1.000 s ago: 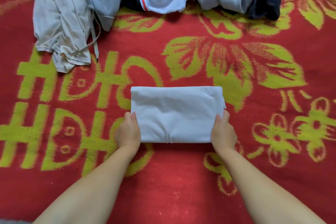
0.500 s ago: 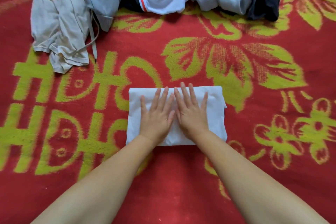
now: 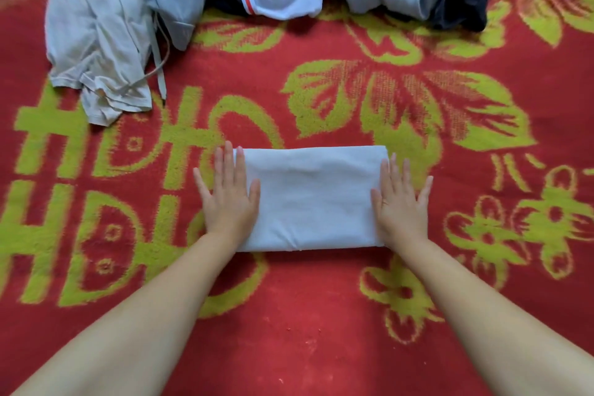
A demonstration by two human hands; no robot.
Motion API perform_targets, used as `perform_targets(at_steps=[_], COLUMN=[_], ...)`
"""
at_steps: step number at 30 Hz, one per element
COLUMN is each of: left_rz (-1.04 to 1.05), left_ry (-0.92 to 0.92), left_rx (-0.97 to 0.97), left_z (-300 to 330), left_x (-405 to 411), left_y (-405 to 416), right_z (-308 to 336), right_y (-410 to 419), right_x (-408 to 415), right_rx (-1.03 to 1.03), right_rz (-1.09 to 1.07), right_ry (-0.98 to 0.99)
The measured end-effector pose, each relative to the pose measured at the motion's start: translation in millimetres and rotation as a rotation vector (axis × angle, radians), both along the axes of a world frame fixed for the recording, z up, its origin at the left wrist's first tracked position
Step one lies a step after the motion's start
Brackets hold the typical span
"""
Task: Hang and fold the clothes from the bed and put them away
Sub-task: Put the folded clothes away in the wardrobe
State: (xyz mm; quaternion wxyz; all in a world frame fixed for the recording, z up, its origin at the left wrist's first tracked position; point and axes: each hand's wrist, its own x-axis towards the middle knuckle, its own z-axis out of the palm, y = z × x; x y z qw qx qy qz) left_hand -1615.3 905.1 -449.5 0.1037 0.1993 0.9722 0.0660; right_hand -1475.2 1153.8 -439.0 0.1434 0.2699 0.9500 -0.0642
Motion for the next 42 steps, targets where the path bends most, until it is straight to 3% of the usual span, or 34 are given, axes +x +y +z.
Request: perform_targets(at_steps=[2, 4, 9, 14, 18, 20, 27, 30, 35, 37, 42], left_rz=[-0.225, -0.296, -0.314, -0.089, -0.391, -0.556, -0.477, -0.453, -0.4, -0.37, -0.336], left_ry=[0.041, -0.044, -0.08, -0.139, 0.043, 0.025, 0.044, -0.078, -0.32, -0.339, -0.31], left_rx=[0.045, 0.042, -0.112, -0.132, -0.02, -0.033, -0.174, -0.276, -0.269, -0.204, -0.207], left_z=[13.3, 15.0, -19.9, -11.7, 15.1, 17.9, -5.2, -8.2, 24.3, 90.9, 177.1], left_x=[28.7, 54.3, 46.4, 30.5, 51.6, 72.1, 66.7, 57.5, 39.6, 30.0, 25.9], left_y=[17.0, 26.8, -19.0, -80.3, -59.0, -33.7, 4.0, 5.9, 11.2, 11.0, -4.2], right_z=[5.8, -3.2, -27.1, -11.7, 26.7, 27.7, -19.5, -9.9, 27.0, 97.2, 175.0], right_y=[-40.4, -79.3, -64.8, 6.6, -25.3, -59.7, -81.5, -76.4, -61.1, -56.8, -67.1], right_x=[-6.7, -8.7, 8.4, 64.8, 54.5, 41.4, 9.3, 9.7, -9.0, -20.1, -36.4], right_rx=[-0.048, -0.093, -0.074, -0.01, -0.003, -0.029, -0.062, -0.06, -0.179, -0.171, -0.123], right_rz=[0.139, 0.239, 0.266, -0.012, 0.345, 0.479, 0.332, 0.264, 0.249, 0.282, 0.406], right_ry=[0.079, 0.083, 0.014, -0.224, -0.069, -0.05, -0.094, -0.14, -0.212, -0.167, -0.139])
